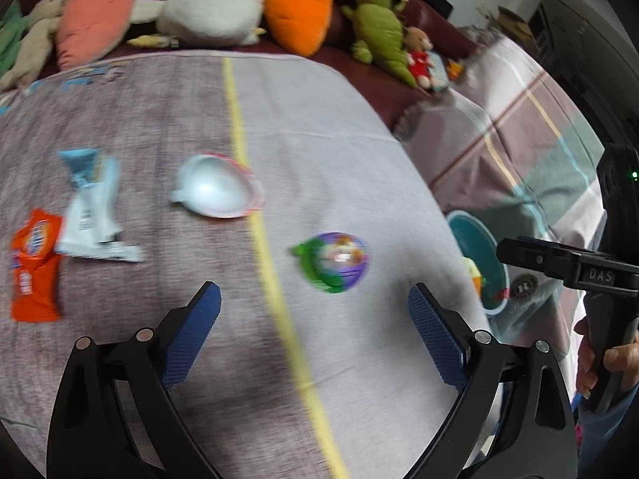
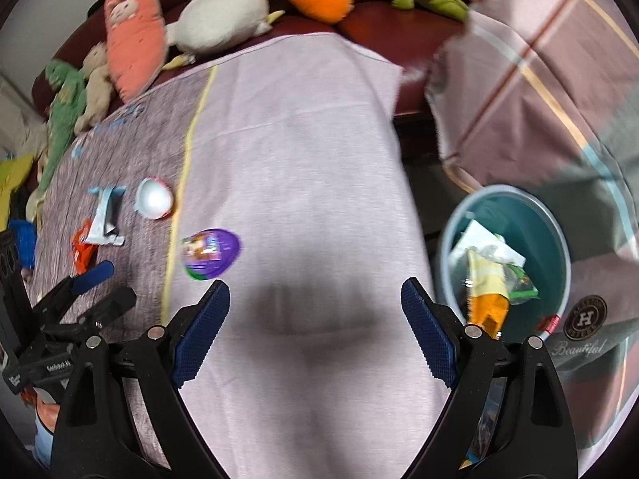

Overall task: Collect trash
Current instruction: 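Move both tools back from the bin to the table, then grasp the orange Ovaltine wrapper with the left tool while the right tool grasps the blue wrapper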

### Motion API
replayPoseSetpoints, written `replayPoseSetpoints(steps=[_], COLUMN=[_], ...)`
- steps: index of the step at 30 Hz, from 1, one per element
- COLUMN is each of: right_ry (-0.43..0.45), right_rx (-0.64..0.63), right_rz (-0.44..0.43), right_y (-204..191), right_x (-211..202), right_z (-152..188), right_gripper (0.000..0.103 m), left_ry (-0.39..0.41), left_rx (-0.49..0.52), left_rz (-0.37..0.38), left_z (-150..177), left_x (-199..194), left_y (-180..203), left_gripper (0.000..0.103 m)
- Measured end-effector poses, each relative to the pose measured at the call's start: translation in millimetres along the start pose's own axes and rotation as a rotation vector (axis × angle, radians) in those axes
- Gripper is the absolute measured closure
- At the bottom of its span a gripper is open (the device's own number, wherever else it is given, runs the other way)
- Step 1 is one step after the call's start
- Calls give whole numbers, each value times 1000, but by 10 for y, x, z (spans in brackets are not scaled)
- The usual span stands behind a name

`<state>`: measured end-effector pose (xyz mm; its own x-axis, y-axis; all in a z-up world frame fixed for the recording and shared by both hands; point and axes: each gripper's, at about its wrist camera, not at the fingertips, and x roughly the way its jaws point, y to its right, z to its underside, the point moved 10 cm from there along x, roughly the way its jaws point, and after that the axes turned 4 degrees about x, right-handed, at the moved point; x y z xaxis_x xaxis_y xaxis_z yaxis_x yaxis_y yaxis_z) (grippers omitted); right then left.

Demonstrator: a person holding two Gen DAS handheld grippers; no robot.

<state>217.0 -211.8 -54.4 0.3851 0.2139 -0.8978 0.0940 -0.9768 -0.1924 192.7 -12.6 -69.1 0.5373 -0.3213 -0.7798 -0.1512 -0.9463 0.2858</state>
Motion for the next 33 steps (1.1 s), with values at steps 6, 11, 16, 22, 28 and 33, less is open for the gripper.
replayPoseSetpoints(steps=[6,11,16,22,28,33], right_ry=[-37,-66,-93,-134,-173,-182], right_rx=[-77,-153,-237,-293,-317,-347], right_rz=[-17,-32,-47,-94,-137,-179], right_y=[-536,-1005,-1504,-2064,-2539,-2893], right_x=[154,312,491,698,910,1055], right_z=[9,-12,-83,-221,-353,-391], right_gripper=[19,19,19,19,19,19], left_ry=[38,67,57,23,3,10], left_rx=[-58,-127,-207,-233,-200,-226], left_rz=[-83,-166,-224,-239,-230,-218], left_z=[40,84,205,268,252,284], left_x=[-323,-574,-619,-497,-362,-339], left_y=[-674,-1304,-1859,-2194,-2243,-2280], left_gripper=[8,8,8,8,24,48])
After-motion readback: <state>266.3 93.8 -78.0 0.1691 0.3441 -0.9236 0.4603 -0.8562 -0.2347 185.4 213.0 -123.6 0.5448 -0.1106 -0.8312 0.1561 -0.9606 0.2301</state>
